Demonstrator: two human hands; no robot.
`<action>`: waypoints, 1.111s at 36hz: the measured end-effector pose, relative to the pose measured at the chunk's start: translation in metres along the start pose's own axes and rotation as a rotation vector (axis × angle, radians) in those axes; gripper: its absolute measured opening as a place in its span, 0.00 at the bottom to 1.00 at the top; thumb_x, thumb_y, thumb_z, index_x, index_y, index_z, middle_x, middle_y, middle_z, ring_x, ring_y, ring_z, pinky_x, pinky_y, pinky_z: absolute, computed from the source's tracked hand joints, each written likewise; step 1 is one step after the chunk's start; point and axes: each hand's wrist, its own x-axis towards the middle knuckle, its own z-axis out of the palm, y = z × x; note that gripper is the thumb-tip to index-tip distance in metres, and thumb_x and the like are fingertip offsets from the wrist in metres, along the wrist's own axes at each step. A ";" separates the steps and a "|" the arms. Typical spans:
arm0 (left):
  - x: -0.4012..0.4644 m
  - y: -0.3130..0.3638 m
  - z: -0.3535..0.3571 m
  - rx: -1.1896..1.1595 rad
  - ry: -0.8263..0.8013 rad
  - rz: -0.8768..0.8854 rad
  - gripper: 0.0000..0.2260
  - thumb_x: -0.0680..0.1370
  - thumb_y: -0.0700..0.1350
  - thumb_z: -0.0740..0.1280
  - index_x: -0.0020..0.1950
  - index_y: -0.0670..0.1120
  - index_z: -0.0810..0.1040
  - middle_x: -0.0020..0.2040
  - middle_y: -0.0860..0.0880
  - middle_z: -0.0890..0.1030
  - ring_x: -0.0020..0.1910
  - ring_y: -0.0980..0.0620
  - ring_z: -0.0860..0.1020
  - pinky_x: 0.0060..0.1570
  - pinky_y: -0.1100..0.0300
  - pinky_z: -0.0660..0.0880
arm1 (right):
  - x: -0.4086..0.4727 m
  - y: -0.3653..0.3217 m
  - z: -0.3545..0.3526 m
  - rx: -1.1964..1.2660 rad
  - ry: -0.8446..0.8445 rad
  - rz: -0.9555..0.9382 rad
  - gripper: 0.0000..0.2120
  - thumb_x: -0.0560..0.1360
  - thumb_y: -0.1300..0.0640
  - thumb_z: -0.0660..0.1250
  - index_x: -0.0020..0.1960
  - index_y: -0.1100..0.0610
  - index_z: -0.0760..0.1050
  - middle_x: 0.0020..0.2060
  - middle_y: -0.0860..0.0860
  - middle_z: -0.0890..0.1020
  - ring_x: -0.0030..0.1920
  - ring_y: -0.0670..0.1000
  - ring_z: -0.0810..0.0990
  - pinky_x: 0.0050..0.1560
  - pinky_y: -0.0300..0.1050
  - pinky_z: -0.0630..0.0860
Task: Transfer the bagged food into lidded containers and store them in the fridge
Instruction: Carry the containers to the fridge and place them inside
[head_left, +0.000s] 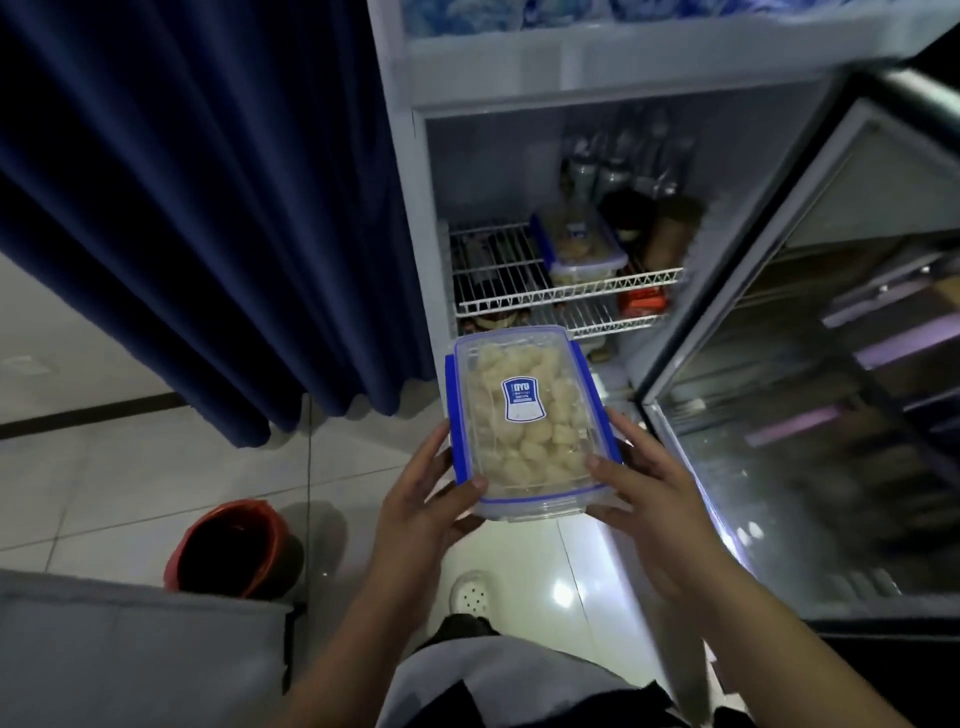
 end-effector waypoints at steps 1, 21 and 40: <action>0.013 0.001 -0.001 0.001 -0.003 -0.010 0.27 0.74 0.43 0.75 0.68 0.64 0.75 0.63 0.55 0.82 0.58 0.49 0.83 0.47 0.55 0.83 | 0.012 -0.002 0.002 -0.005 0.020 0.002 0.29 0.67 0.54 0.77 0.65 0.38 0.77 0.59 0.47 0.84 0.57 0.54 0.84 0.46 0.51 0.81; 0.196 0.027 0.053 0.185 0.131 0.030 0.26 0.78 0.43 0.71 0.68 0.68 0.69 0.61 0.64 0.79 0.57 0.67 0.79 0.49 0.66 0.78 | 0.235 -0.053 0.016 0.032 0.101 0.236 0.26 0.72 0.64 0.71 0.65 0.43 0.77 0.51 0.52 0.86 0.46 0.55 0.83 0.44 0.53 0.79; 0.344 0.000 0.102 1.579 0.007 0.036 0.38 0.77 0.53 0.69 0.81 0.61 0.50 0.83 0.51 0.49 0.81 0.41 0.47 0.77 0.37 0.52 | 0.358 -0.081 -0.002 0.004 -0.187 0.391 0.29 0.76 0.56 0.68 0.74 0.44 0.65 0.57 0.50 0.78 0.55 0.57 0.79 0.48 0.56 0.81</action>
